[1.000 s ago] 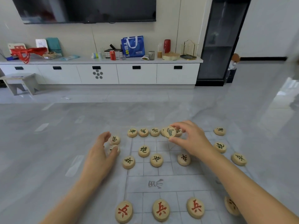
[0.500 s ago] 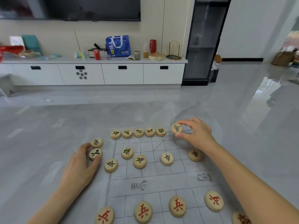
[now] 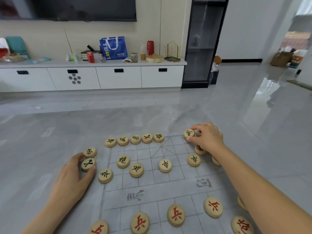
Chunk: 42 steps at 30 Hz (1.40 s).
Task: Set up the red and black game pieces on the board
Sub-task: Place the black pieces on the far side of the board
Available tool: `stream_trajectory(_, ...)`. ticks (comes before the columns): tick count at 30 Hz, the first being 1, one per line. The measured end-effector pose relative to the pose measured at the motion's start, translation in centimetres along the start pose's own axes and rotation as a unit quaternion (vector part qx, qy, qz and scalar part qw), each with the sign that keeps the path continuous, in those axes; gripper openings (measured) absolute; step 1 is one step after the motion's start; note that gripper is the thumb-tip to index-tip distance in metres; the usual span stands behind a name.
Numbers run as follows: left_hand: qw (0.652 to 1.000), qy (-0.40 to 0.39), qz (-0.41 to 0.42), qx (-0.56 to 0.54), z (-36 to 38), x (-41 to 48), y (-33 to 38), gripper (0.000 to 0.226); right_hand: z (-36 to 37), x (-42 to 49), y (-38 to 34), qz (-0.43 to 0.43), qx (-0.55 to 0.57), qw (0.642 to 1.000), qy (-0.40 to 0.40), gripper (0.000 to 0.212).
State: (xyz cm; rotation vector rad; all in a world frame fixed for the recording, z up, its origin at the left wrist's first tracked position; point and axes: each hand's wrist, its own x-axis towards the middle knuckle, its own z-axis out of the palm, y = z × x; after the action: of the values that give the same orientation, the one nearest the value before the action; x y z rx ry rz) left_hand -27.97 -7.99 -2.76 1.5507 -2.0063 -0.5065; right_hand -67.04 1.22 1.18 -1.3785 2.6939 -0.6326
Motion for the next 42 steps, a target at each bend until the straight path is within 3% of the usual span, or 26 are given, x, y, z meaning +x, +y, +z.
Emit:
stream_trajectory(14, 1.0, 0.0, 0.007, 0.014, 0.2, 0.1, -0.1, 0.054, 0.3, 0.5, -0.6, 0.046, -0.035, 0.998, -0.021, 0.053)
stream_trajectory(19, 1.0, 0.006, -0.012, -0.02, 0.1, 0.3, 0.4, 0.059, 0.7, -0.6, -3.2, 0.009, -0.012, 1.0, -0.02, 0.057)
stream_trajectory(24, 0.992, 0.016, -0.092, -0.09, 0.0, 1.4, 1.5, 0.071, 1.2, -2.2, -6.4, -0.048, 0.014, 0.998, -0.027, 0.055)
stream_trajectory(28, 0.994, 0.005, -0.109, 0.01, 0.4, 2.8, 2.0, 0.079, 1.5, -3.1, -8.1, -0.081, 0.033, 0.996, -0.029, 0.053)
stream_trajectory(38, 0.99, 0.008, -0.137, 0.024, 0.7, 5.0, 2.1, 0.052, 2.3, -4.5, -9.4, -0.112, 0.051, 0.991, -0.052, 0.049)
stream_trajectory(42, 0.997, 0.048, -0.059, -0.033, 0.4, 3.8, 3.5, 0.05, 2.3, -5.1, -10.5, -0.127, 0.09, 0.986, -0.056, 0.045)
